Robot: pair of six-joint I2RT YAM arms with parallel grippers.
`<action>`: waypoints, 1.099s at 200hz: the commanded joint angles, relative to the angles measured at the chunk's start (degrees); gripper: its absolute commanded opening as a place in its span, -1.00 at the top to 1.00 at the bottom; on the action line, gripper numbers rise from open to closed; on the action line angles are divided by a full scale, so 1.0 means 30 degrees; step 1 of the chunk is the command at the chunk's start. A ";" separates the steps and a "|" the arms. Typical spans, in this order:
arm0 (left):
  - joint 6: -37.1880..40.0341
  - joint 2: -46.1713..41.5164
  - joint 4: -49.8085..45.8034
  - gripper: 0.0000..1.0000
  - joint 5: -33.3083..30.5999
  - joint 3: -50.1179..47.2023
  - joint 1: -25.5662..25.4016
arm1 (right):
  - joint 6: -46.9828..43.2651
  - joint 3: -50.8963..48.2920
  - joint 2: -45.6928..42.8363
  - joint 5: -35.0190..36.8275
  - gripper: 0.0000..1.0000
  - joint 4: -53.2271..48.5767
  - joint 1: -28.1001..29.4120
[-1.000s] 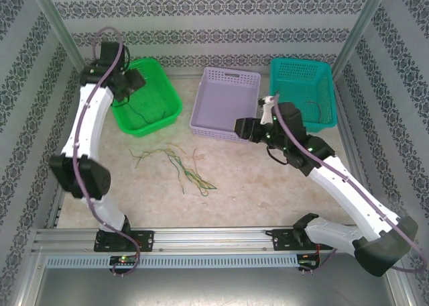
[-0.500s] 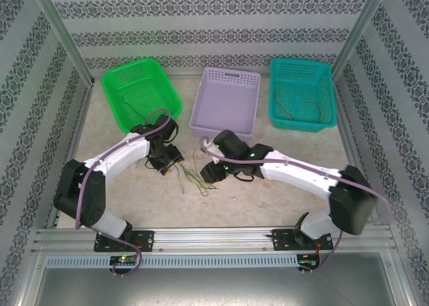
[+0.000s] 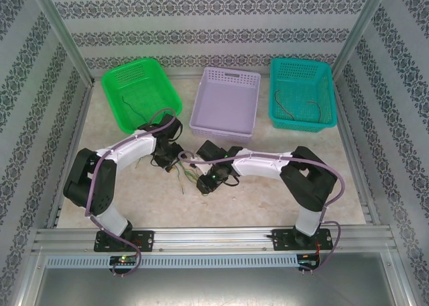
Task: Untangle the cables
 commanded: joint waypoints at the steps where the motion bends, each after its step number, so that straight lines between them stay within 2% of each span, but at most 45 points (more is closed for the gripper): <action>1: 0.0510 0.0599 0.0227 0.15 -0.0563 0.0669 -0.0090 | -0.0132 0.0589 0.0295 0.0387 0.54 0.0012 0.0154; 12: 0.0678 0.0819 0.0213 0.13 -0.0669 0.0899 -0.0088 | -0.0168 0.0526 0.0304 0.0467 0.58 0.0064 0.0147; 32: 0.1008 0.1465 0.0038 0.07 -0.1022 0.1393 -0.0099 | -0.0371 0.0328 0.0109 0.0303 0.79 0.0187 0.0147; 57: 0.1031 0.2280 0.0396 0.10 -0.1205 0.1589 -0.0089 | -0.0771 -0.0154 -0.1091 0.0131 1.00 0.0247 0.0147; 66: 0.1003 0.2509 0.0376 0.16 -0.1458 0.1655 -0.0094 | -0.0882 -0.0350 -0.1739 0.0176 1.00 0.0143 0.0118; 85: 0.1293 0.2810 0.0236 0.51 -0.2428 0.1823 -0.0099 | -0.0824 -0.0767 -0.3265 0.0239 1.00 -0.0241 -0.0092; 122: 0.1503 0.2776 -0.0455 0.78 -0.4075 0.1742 -0.0094 | 0.0055 -0.1906 -0.6525 0.0173 1.00 -0.1123 -0.1169; 146: 0.1187 0.2124 -0.0365 1.00 -0.4311 0.1439 -0.0098 | 0.1319 -0.2966 -0.8961 0.0249 1.00 -0.1287 -0.2662; 183: 0.1061 0.2034 -0.0118 1.00 -0.4148 0.1015 -0.0103 | 0.3762 -0.3869 -1.2442 -0.1017 1.00 -0.0590 -0.6343; 220: 0.0385 0.1947 0.0321 1.00 -0.3364 0.0720 -0.0078 | 0.6482 -0.4237 -1.4085 -0.1753 1.00 0.1019 -0.9124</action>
